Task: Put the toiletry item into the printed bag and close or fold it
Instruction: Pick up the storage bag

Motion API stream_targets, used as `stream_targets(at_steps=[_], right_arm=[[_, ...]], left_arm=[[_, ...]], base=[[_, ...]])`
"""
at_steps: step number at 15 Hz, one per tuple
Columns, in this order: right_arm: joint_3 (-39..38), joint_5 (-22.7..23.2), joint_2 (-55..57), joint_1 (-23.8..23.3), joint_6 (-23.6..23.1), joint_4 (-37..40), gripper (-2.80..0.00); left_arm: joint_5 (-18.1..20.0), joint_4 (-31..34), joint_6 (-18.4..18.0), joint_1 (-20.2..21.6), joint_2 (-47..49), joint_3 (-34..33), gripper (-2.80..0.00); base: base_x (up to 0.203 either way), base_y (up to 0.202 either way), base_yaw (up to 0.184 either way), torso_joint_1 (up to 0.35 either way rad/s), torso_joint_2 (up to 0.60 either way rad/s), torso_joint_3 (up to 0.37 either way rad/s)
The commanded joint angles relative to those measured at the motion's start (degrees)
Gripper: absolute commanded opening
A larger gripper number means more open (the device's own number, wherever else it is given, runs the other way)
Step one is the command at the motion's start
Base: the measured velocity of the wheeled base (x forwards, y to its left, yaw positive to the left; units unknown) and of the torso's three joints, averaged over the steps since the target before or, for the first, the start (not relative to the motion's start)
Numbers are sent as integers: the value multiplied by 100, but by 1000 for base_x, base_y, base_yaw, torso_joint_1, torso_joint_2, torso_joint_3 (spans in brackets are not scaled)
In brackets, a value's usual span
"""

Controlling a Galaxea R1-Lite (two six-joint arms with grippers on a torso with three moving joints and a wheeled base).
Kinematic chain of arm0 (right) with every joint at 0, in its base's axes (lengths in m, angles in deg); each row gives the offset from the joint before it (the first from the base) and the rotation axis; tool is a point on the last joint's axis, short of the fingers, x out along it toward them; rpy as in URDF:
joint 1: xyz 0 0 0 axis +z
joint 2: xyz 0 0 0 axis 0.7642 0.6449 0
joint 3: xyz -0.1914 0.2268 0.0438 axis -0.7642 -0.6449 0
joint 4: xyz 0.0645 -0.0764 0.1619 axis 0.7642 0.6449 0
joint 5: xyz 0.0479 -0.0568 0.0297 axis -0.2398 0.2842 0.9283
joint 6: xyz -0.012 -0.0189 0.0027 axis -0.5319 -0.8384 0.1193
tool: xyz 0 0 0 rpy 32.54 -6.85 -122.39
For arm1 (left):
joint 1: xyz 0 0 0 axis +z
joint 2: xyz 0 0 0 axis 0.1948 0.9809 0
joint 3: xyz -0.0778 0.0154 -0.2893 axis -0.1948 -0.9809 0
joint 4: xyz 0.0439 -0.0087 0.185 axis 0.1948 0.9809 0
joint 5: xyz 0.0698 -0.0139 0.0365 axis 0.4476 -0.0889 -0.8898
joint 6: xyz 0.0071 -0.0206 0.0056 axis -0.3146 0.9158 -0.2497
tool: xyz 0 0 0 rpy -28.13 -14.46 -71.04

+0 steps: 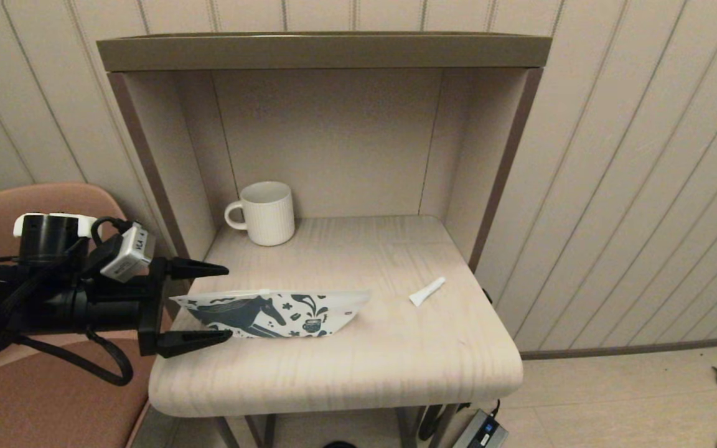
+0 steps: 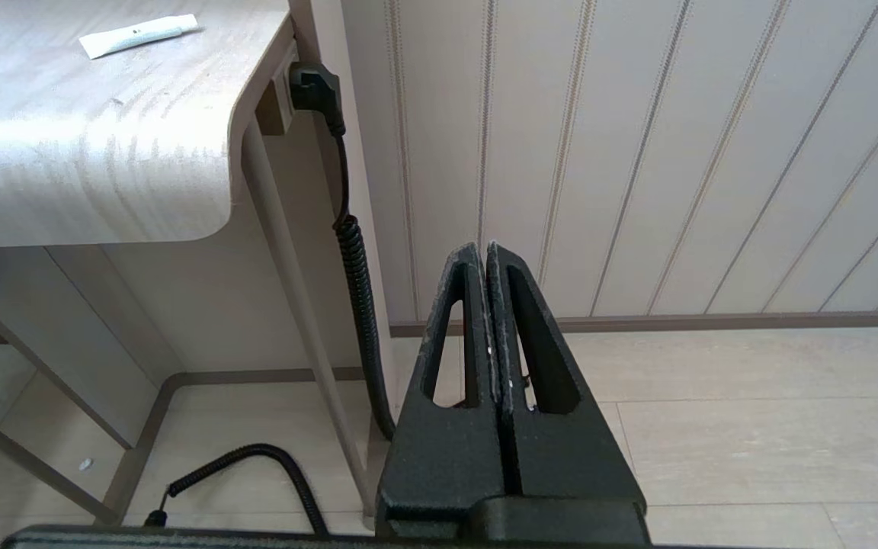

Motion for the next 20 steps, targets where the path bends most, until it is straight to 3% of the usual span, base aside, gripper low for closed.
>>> stream_targets(at_steps=[1,3,4,15,20], right_arm=[[0,3,1,1,1,-2,-280],[0,3,1,1,1,-2,-280],[0,3,1,1,1,-2,-280],[0,3,1,1,1,-2,-280],[0,3,1,1,1,-2,-280]], left_arm=[[34,-17,-27,-37,4,19,0],[34,-17,-36,-42,13,1,0],[43,-17,-36,-45,13,0,-280],[103,27,-44,-46,-117,-154,-280],[148,601,-14,-209,-808,-125,-280]], base=[[0,0,0,0,0,0],[0,0,0,0,0,0],[0,0,0,0,0,0],[0,0,0,0,0,0],[0,0,0,0,0,0]])
